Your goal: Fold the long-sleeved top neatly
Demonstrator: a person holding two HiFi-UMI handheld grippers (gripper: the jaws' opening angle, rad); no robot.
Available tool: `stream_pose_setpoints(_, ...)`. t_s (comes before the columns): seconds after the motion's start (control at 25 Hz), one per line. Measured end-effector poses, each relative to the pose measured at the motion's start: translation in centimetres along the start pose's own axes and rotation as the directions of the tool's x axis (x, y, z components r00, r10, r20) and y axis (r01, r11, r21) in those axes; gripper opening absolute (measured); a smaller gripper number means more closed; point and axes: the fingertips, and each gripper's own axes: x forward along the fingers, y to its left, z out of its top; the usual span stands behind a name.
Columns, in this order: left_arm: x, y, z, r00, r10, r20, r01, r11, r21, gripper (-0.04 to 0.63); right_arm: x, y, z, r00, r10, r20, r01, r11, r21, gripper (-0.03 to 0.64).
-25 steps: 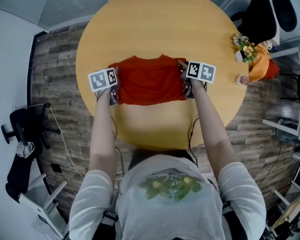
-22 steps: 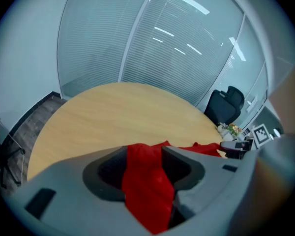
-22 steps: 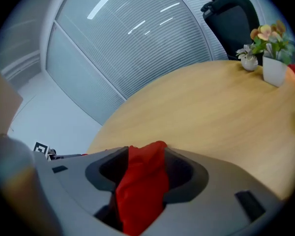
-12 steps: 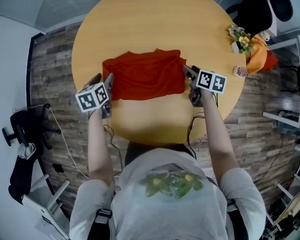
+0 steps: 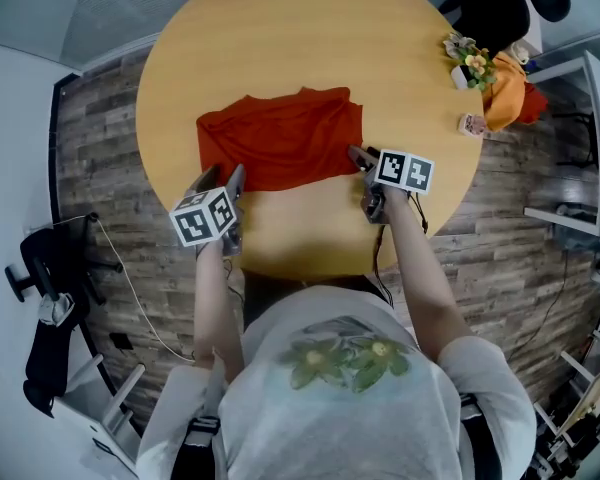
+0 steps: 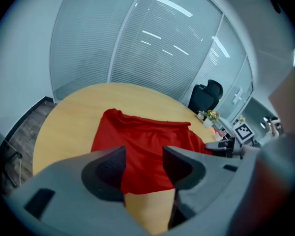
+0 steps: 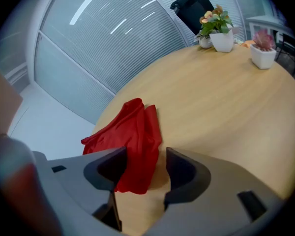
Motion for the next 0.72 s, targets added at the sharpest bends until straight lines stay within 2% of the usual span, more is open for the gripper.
stream_pose_setpoints(0.24, 0.7, -2.8, -2.3, 0.995, -0.051, -0.091, 0.064, 0.987, 0.149, 0.216, 0.5, -0.6, -1.6, 0.999, -0.050, 0.014, 0.049, 0.995, 0.087, 0.245)
stream_pose_setpoints(0.56, 0.4, -3.1, -3.5, 0.987, -0.085, -0.136, 0.109, 0.977, 0.182, 0.216, 0.8, -0.1, -2.9, 0.995, -0.093, 0.045, 0.088, 0.990, 0.115, 0.240)
stream_pose_setpoints(0.6, 0.2, -2.9, -3.6, 0.986, -0.088, -0.140, 0.113, 0.976, 0.184, 0.216, 0.9, 0.0, -3.0, 0.995, -0.091, 0.044, 0.085, 0.989, 0.125, 0.229)
stream_pose_setpoints(0.64, 0.0, -2.8, -3.5, 0.986, -0.089, -0.144, 0.116, 0.976, 0.186, 0.216, 1.1, 0.2, -3.1, 0.996, -0.081, 0.041, 0.074, 0.987, 0.142, 0.183)
stream_pose_setpoints(0.72, -0.4, -2.5, -3.5, 0.984, -0.093, -0.151, 0.121, 0.974, 0.192, 0.216, 1.3, 0.6, -3.4, 0.997, -0.059, 0.048, 0.049, 0.980, 0.194, 0.137)
